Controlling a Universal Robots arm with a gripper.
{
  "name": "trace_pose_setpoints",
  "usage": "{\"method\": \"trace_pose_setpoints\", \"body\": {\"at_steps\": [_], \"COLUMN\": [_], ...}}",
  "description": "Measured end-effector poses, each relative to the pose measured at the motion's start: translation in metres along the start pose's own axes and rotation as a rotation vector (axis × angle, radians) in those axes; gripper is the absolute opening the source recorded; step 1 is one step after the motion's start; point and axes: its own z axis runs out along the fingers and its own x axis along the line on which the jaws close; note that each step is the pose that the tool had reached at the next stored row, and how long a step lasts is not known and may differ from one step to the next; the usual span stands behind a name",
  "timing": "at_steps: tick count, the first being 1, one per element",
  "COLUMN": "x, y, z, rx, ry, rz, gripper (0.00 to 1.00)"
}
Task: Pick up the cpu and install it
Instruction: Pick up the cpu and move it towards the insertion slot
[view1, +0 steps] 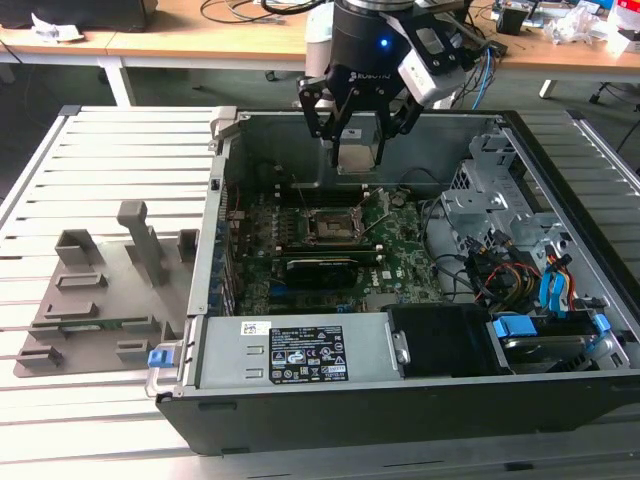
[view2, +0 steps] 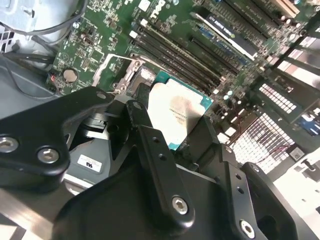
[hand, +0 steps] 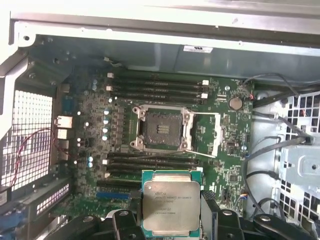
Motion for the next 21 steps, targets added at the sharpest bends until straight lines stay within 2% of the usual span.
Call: {"method": "trace_pose_setpoints", "body": {"at_steps": [2,8,17,19,21], "x": [-0.0008,-0.0017,-0.0048,-0.0052,-0.0057], "y": [0.0034,0.0055,0.0086,0.0124,0.0207], "z": [0.002,0.0068,0.0214,0.0251,0.0293], "rx": [-0.0001,-0.0001,-0.0005,-0.0014,-0.0014], "ry": [0.0,0.0001,-0.0002,-0.0001,-0.0001], "rz": [0.0,0.0,0.0,-0.001,-0.002], "gripper": [0.55,0.55,0.55,0.55,0.55]}}
